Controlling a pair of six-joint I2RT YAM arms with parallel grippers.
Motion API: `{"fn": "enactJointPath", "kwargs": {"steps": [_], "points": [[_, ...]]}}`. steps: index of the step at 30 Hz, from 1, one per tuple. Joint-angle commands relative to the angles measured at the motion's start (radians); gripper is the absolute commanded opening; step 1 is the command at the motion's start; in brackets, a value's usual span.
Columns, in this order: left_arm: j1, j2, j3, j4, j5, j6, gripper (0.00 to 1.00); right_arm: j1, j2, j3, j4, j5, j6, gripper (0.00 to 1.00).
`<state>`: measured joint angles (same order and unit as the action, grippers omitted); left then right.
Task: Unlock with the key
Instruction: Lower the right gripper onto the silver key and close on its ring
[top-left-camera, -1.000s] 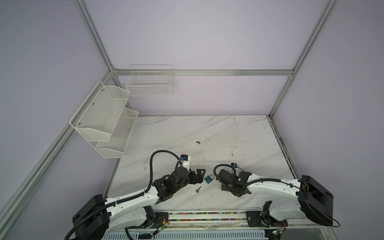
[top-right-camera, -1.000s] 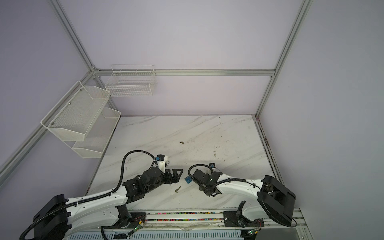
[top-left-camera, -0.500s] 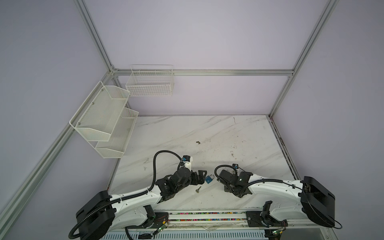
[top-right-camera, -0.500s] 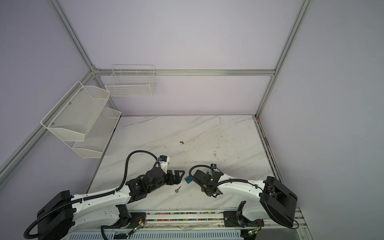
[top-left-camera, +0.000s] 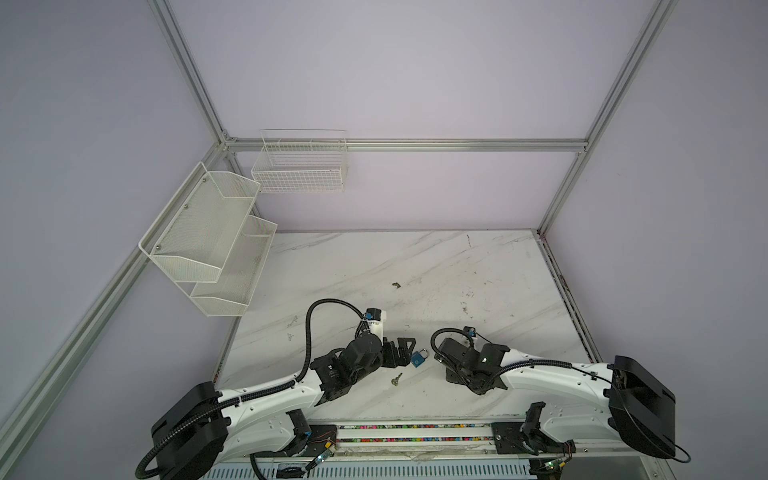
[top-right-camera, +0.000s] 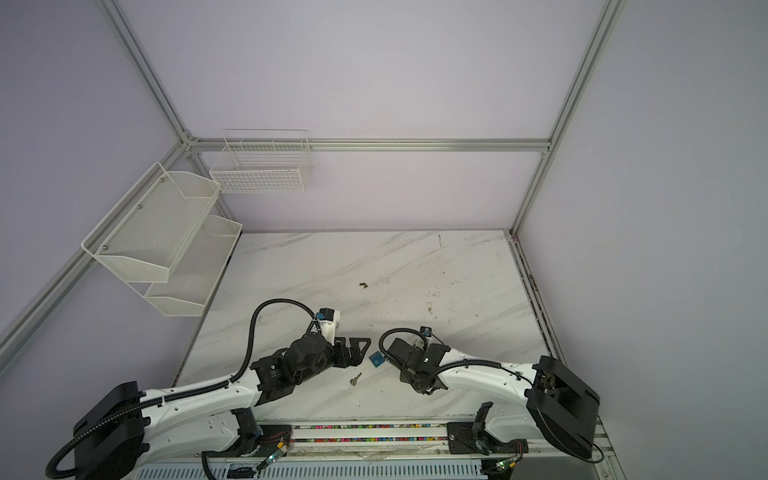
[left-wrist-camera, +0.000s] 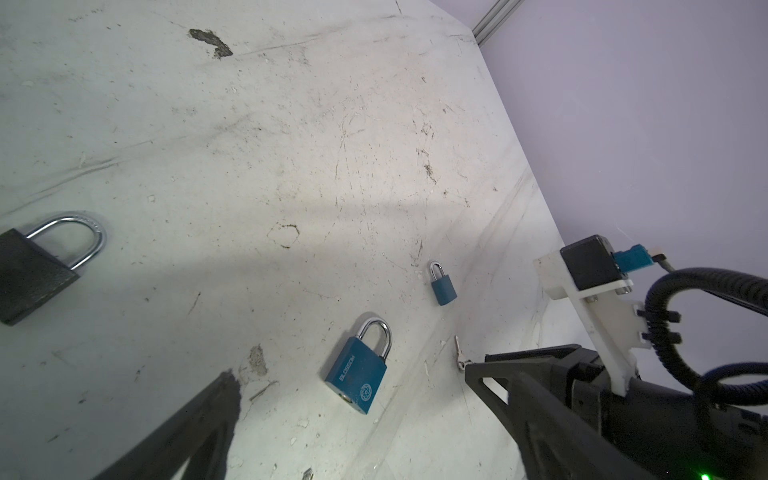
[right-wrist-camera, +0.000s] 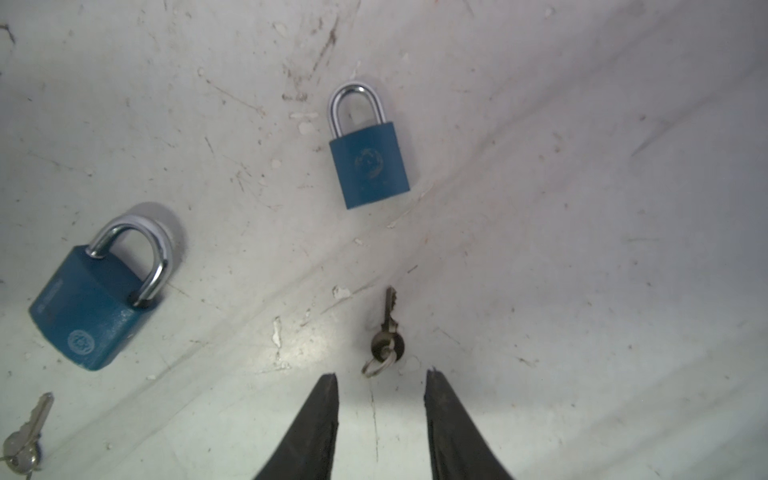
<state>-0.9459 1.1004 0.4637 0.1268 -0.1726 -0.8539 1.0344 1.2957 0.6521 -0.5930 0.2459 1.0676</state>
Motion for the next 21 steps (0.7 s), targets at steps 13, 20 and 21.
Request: {"fn": "enactJointPath", "kwargs": {"steps": [13,20,21], "points": [[-0.008,0.036,0.109,0.034,0.014,0.013,1.00,-0.011,0.028,-0.026,0.019,0.029,0.023,0.25],[-0.008,0.047,0.115,0.035,0.018,0.018,1.00,-0.029,0.040,-0.020,0.021,0.031,0.010,0.22],[-0.008,0.047,0.115,0.035,0.018,0.018,1.00,-0.030,0.042,-0.019,0.021,0.032,0.007,0.22]]}}
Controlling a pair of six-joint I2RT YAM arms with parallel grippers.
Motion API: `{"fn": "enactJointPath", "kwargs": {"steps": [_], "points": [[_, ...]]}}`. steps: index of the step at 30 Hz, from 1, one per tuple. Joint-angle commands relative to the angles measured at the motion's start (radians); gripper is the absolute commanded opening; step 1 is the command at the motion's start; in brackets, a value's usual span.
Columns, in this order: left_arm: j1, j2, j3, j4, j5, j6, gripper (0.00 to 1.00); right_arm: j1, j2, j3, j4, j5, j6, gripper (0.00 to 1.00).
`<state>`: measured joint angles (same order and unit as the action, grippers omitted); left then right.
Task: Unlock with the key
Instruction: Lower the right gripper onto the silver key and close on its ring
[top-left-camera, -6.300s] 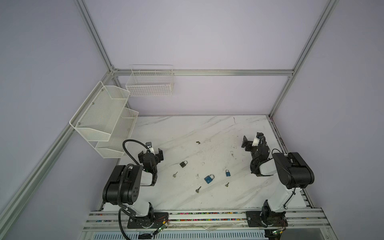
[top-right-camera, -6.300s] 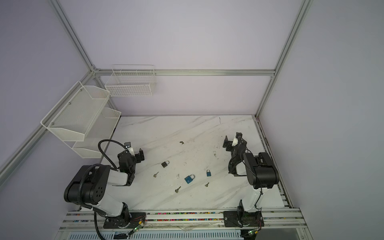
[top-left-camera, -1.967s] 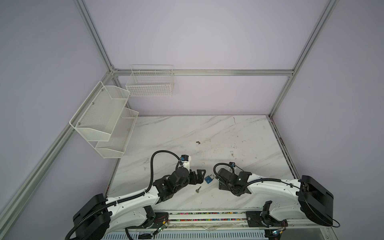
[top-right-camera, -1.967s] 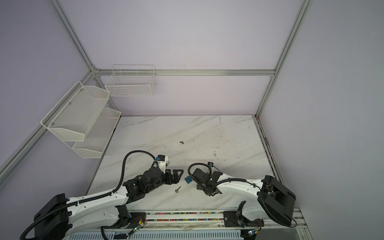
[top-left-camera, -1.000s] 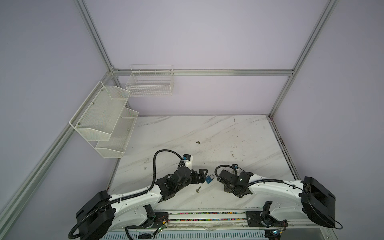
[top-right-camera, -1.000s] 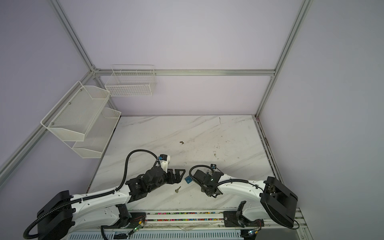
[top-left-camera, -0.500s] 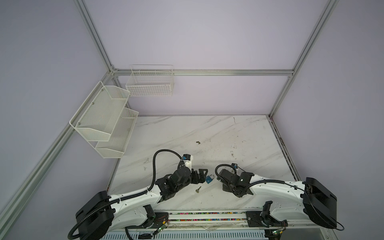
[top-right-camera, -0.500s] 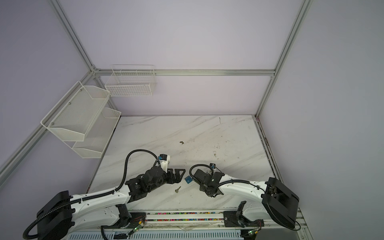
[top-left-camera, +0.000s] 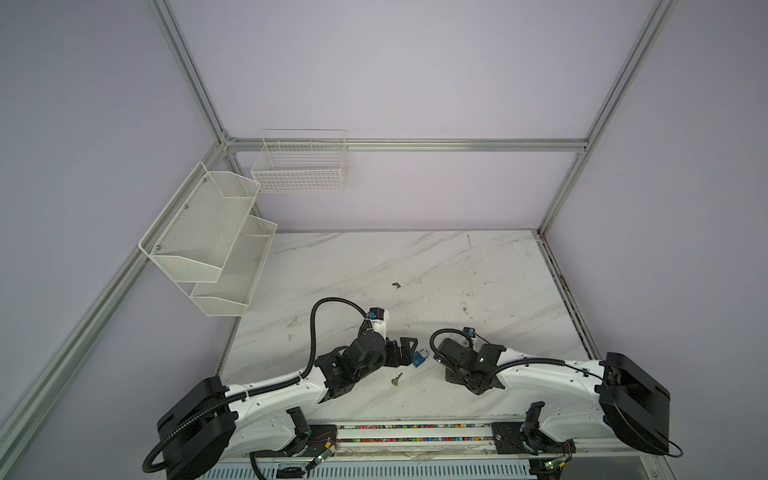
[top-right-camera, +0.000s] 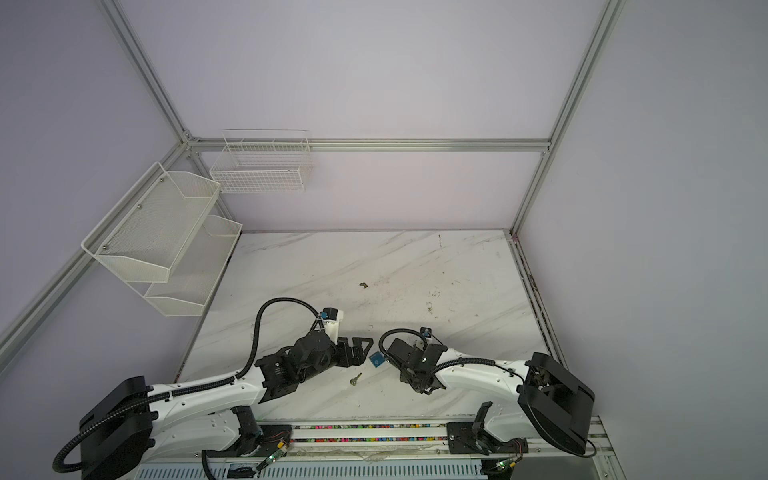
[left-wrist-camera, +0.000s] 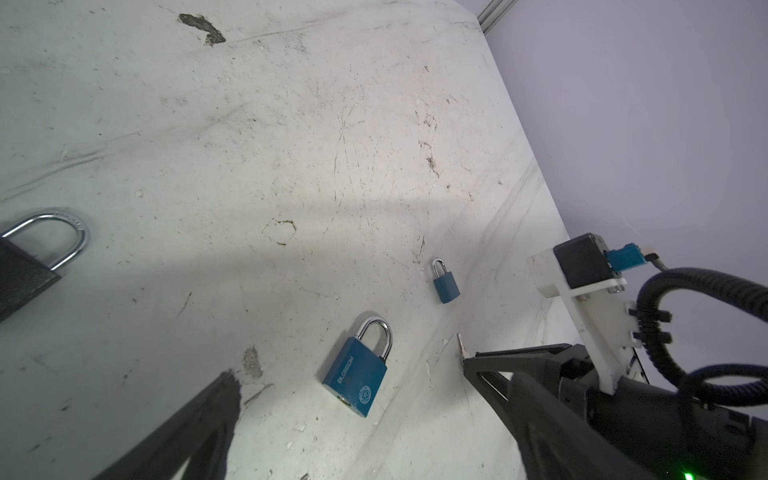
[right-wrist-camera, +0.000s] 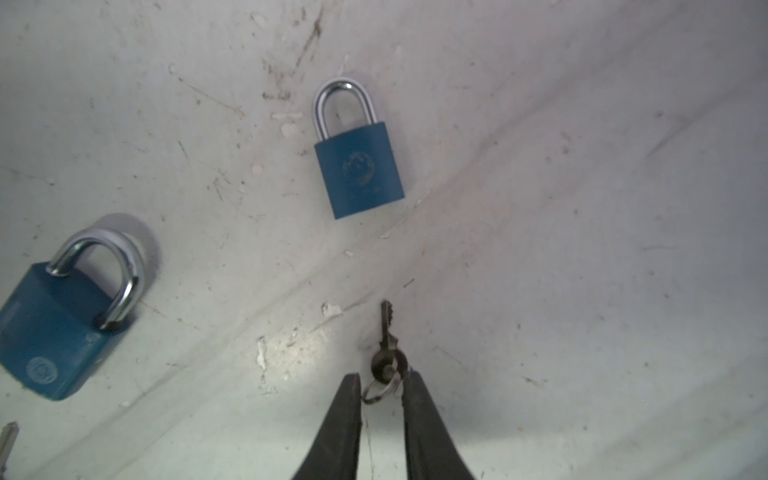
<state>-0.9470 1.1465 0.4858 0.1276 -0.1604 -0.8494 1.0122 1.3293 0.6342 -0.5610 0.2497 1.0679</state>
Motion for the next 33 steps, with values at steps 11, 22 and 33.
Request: {"fn": "enactJointPath", "kwargs": {"steps": [11,22,33], "points": [[-0.008,0.008,0.096,0.035,0.003,0.011,1.00,-0.026,0.005,-0.002,-0.011,0.023,-0.012,0.15],[-0.007,0.004,0.100,0.038,-0.006,-0.001,1.00,-0.040,-0.028,-0.011,-0.011,0.028,-0.034,0.06],[-0.005,-0.072,0.094,0.039,-0.030,-0.072,1.00,-0.041,-0.158,0.025,-0.013,0.068,-0.125,0.00]]}}
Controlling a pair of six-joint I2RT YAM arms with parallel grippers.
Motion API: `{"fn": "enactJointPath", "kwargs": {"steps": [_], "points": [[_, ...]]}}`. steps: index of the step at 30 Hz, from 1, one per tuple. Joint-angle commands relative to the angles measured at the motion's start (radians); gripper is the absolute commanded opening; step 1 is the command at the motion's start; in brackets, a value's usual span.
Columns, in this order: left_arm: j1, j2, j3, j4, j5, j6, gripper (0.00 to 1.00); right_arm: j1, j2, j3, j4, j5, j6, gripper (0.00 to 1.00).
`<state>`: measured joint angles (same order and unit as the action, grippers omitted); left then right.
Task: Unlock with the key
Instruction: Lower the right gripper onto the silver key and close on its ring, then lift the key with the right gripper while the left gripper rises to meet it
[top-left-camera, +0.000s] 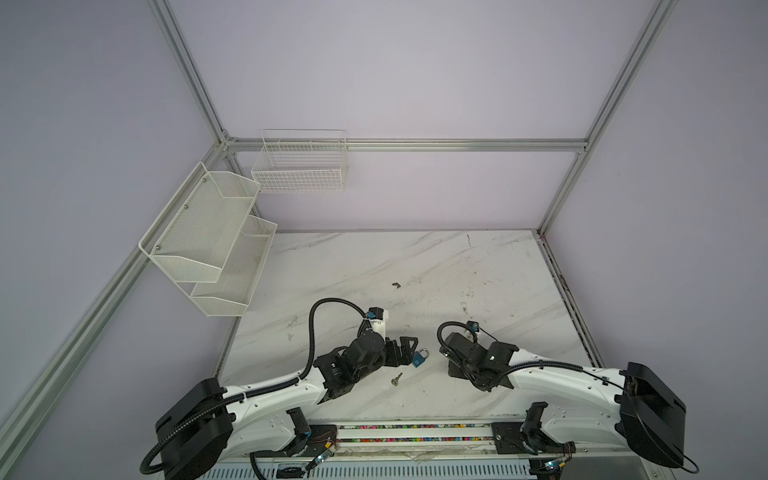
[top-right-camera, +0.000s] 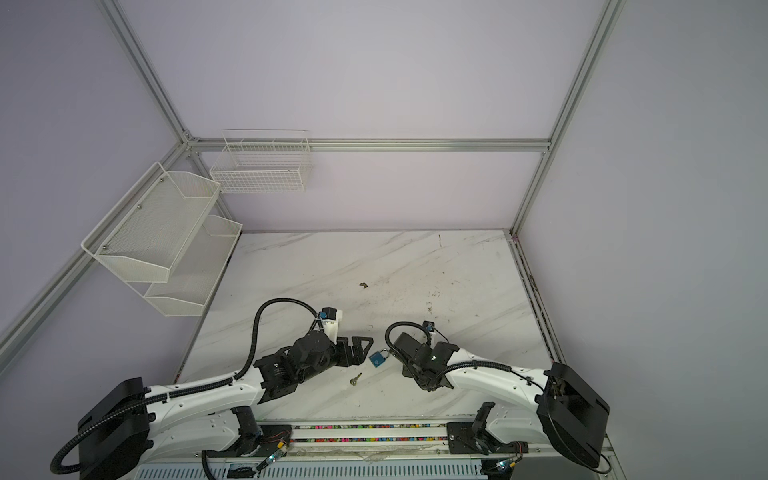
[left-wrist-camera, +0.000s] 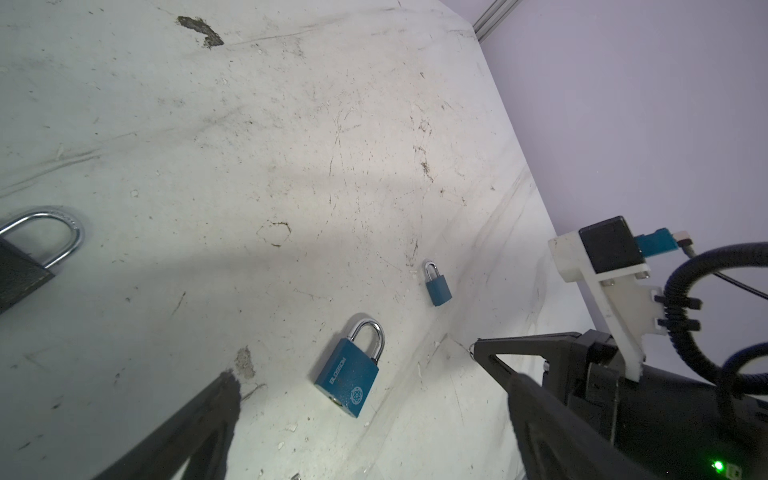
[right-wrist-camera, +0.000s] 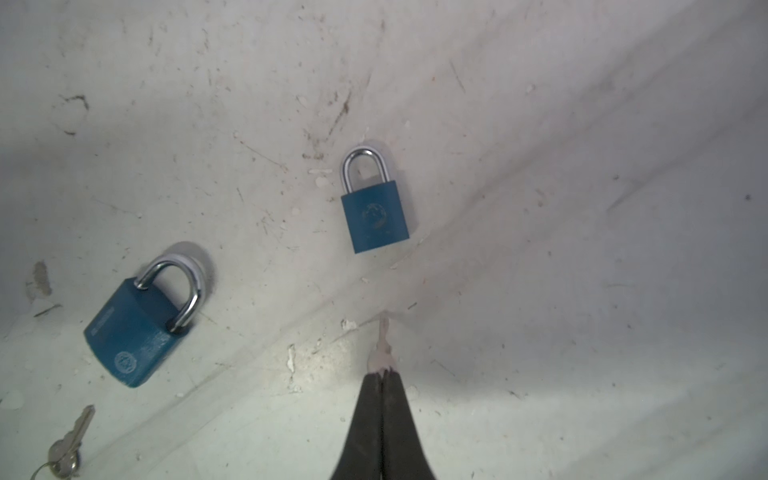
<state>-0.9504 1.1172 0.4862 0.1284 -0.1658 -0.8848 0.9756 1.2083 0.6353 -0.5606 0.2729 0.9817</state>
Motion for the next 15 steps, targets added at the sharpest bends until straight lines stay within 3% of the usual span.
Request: {"fn": "enactJointPath", "kwargs": {"steps": [1,9,15], "points": [[-0.001,-0.053,0.099,0.024,-0.031,-0.045,1.00,-0.005,-0.050,0.034,-0.008,0.050,-0.058,0.00],[0.030,-0.107,0.170,-0.080,0.000,-0.111,1.00,-0.004,-0.123,0.103,0.118,0.044,-0.251,0.00],[0.087,-0.153,0.161,-0.032,0.063,-0.240,1.00,-0.004,-0.124,0.137,0.288,-0.028,-0.360,0.00]]}}
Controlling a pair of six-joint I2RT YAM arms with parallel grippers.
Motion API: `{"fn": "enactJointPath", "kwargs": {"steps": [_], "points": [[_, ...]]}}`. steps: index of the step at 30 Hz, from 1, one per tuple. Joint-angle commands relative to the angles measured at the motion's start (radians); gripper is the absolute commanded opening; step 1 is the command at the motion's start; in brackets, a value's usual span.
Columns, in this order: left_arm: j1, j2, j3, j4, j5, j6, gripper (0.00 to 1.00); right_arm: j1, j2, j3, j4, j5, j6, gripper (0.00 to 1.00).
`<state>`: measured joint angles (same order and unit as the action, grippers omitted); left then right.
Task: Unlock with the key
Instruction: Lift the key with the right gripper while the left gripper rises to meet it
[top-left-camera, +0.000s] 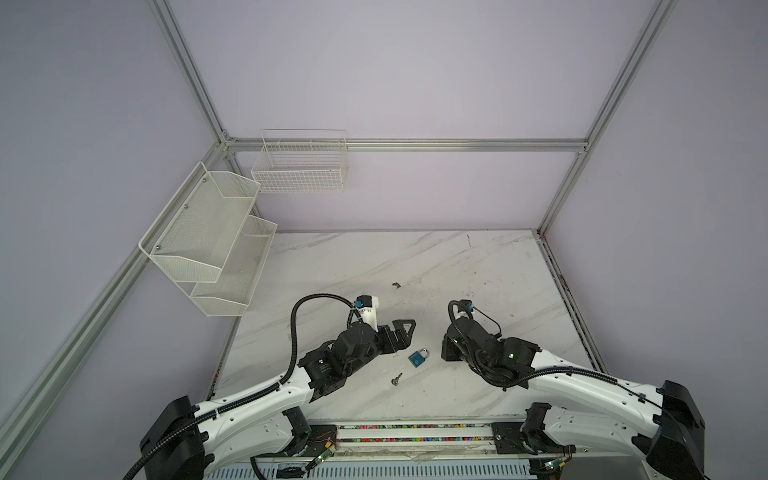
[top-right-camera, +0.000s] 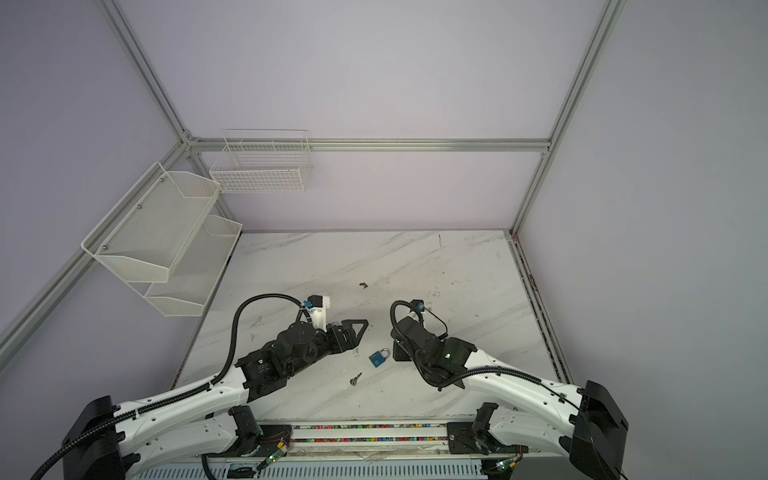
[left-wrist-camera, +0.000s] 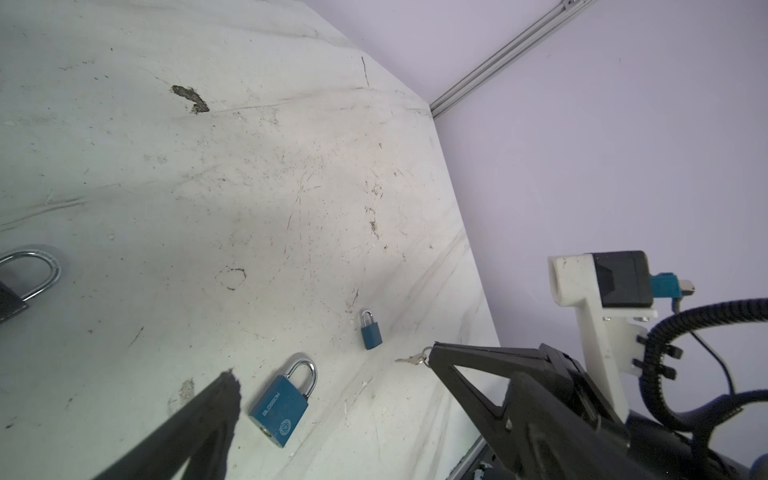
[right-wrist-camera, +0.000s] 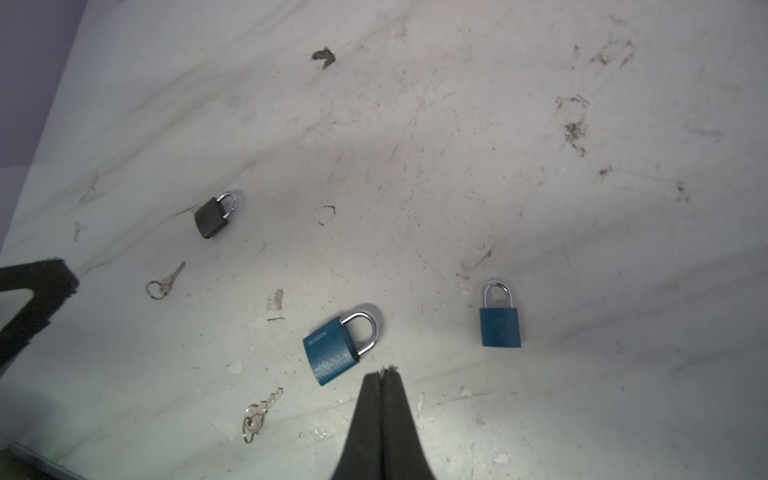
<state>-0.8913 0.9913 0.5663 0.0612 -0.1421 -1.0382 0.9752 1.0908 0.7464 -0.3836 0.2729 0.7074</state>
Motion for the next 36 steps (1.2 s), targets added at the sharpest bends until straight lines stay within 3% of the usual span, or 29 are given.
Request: {"fn": "enactJointPath", "kwargs": {"steps": [1,9,12,15,19,22,28,32,36], "points": [[0.043,-0.033,0.077,0.041,0.050,-0.113,0.99,-0.004,-0.004,0.027,0.149,-0.047,-0.110,0.00],[0.161,-0.058,-0.008,0.211,0.130,-0.363,0.92,-0.004,0.048,0.062,0.375,-0.122,-0.181,0.00],[0.178,-0.060,-0.011,0.245,0.133,-0.348,0.90,-0.004,0.084,0.104,0.413,-0.136,-0.191,0.00],[0.180,-0.076,0.020,0.206,0.092,-0.190,0.90,-0.003,0.119,0.166,0.398,-0.149,-0.143,0.00],[0.181,-0.118,0.008,0.285,0.067,0.159,0.84,-0.005,0.162,0.280,0.288,-0.144,-0.039,0.00],[0.185,-0.144,-0.028,0.340,0.084,0.386,0.82,-0.006,0.183,0.349,0.228,-0.161,-0.034,0.00],[0.187,-0.183,-0.122,0.473,0.136,0.713,0.78,-0.013,0.208,0.473,0.097,-0.193,-0.046,0.00],[0.187,-0.169,-0.155,0.544,0.165,0.871,0.78,-0.015,0.220,0.544,0.021,-0.221,-0.062,0.00],[0.187,-0.115,-0.146,0.611,0.248,0.933,0.78,-0.015,0.226,0.585,-0.016,-0.263,-0.068,0.00]]}}
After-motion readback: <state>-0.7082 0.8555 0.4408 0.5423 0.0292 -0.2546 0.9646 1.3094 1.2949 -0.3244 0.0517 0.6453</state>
